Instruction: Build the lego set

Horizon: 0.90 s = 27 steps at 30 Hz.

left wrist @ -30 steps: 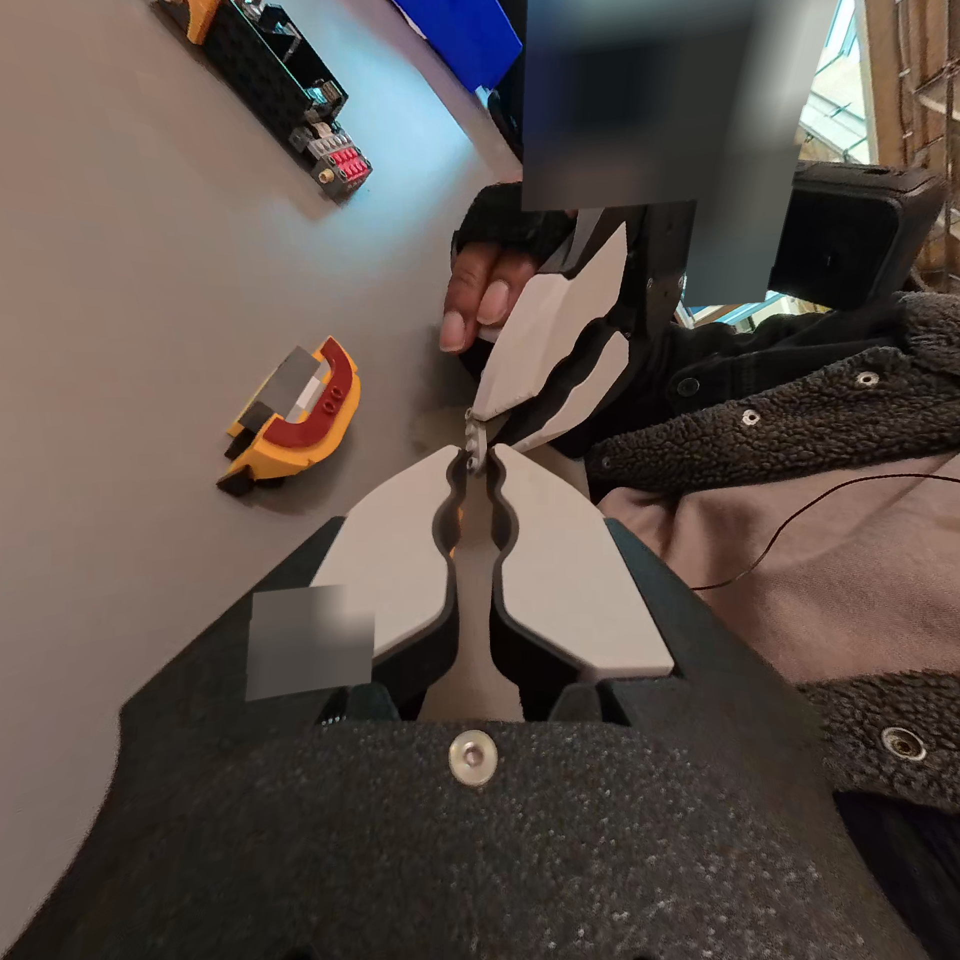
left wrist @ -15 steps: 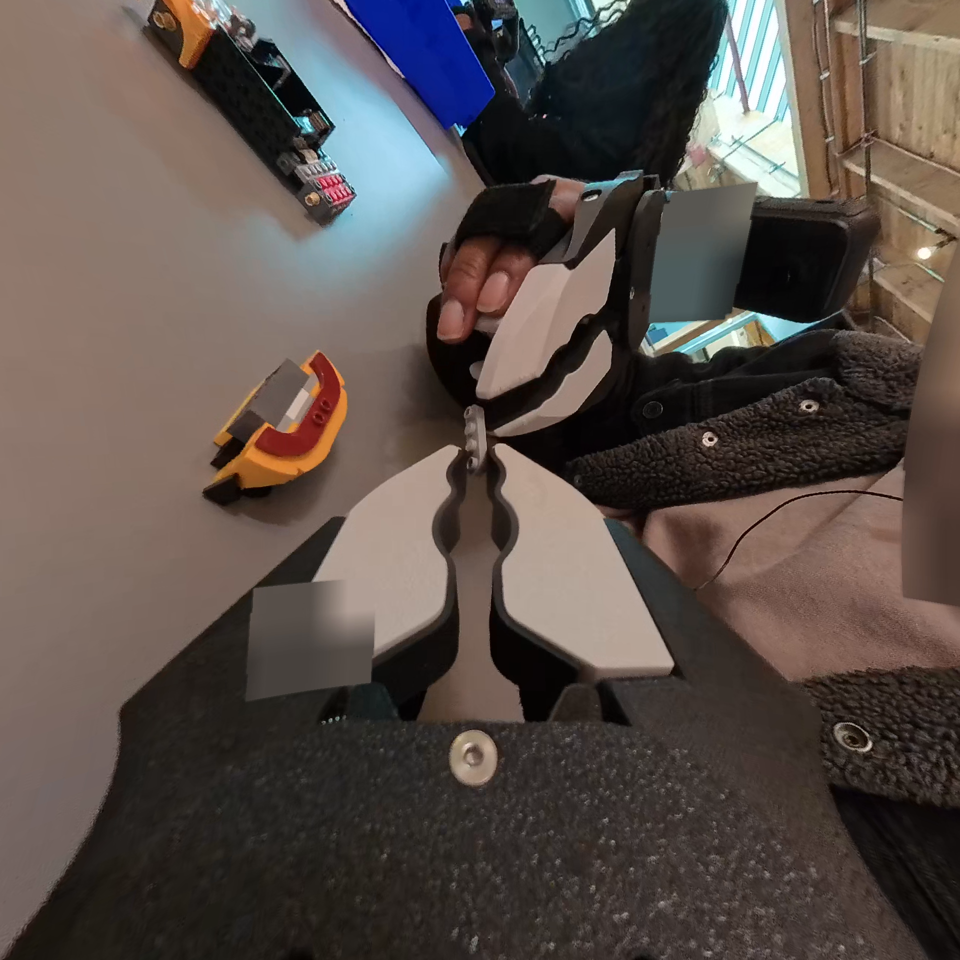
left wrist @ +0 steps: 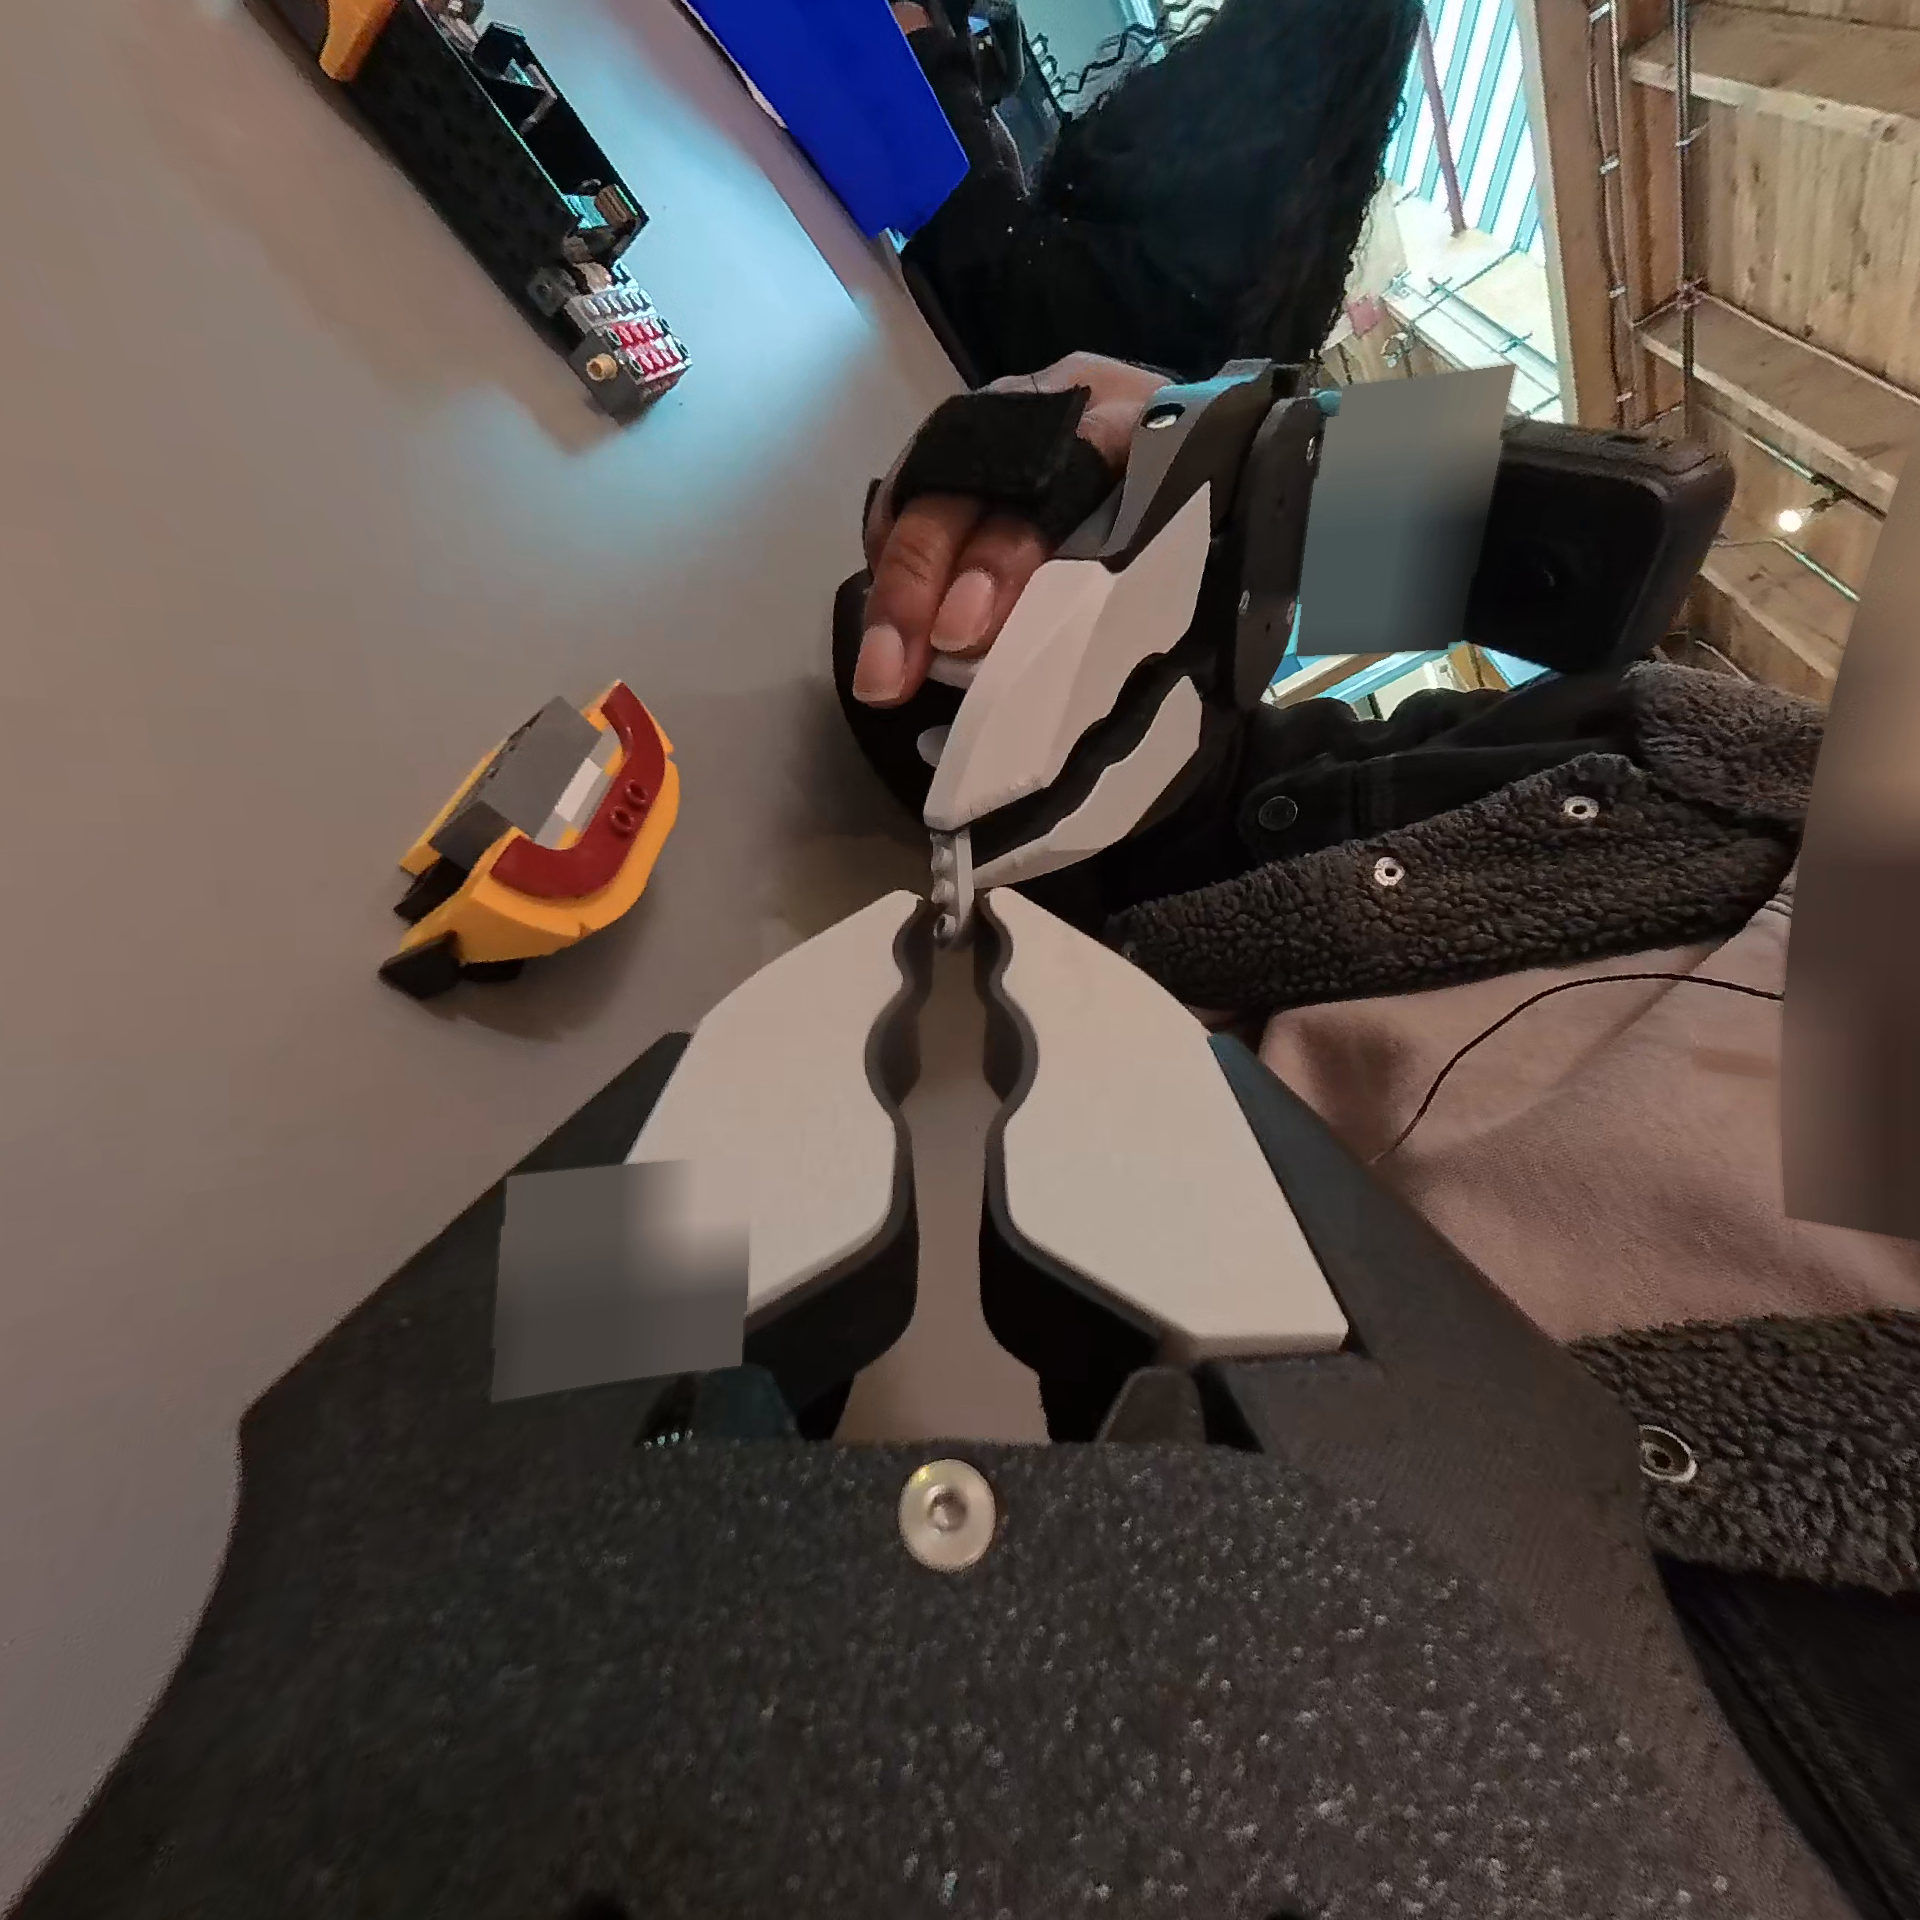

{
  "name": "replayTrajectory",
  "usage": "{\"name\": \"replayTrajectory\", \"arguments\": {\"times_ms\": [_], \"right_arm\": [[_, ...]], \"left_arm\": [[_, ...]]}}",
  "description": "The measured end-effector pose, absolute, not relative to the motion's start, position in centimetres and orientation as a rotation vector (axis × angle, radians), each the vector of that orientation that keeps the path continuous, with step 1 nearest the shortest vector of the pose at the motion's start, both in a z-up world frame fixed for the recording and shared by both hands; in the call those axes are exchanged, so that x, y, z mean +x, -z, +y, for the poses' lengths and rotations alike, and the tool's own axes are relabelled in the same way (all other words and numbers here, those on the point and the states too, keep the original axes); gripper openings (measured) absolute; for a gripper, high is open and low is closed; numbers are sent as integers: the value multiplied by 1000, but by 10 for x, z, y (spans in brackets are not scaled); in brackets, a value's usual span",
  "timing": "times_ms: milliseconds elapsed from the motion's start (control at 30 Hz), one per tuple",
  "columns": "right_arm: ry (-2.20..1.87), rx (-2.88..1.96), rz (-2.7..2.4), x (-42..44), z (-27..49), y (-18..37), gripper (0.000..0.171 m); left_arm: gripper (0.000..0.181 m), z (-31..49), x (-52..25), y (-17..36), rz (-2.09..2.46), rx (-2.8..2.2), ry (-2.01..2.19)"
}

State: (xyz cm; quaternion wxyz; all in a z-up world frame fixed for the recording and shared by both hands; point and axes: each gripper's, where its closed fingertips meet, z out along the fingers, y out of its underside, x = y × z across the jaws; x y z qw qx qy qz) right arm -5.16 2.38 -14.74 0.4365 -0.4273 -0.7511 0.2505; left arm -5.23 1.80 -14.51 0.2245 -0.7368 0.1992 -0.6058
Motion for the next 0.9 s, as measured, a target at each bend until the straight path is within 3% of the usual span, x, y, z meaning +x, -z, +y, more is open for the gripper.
{"name": "replayTrajectory", "arguments": {"times_ms": [33,167,433,667,900], "right_arm": [[-637,-1096,-1875,-51,24,149,7],[-755,-1364,-1913,-44,26,163,7],[-1009,-1656,-1934,-43,9,182,7],[-1130,-1757,-1899,-41,7,181,7],[-1140,-1761,-1914,-41,6,184,7]], "left_arm": [[7,18,-52,146,558,-2038,1657],[21,18,-54,147,774,-2001,1382],[22,8,-51,177,1348,-1856,673],[9,8,-47,179,1454,-1764,470],[7,6,-47,182,1512,-1741,394]]}}
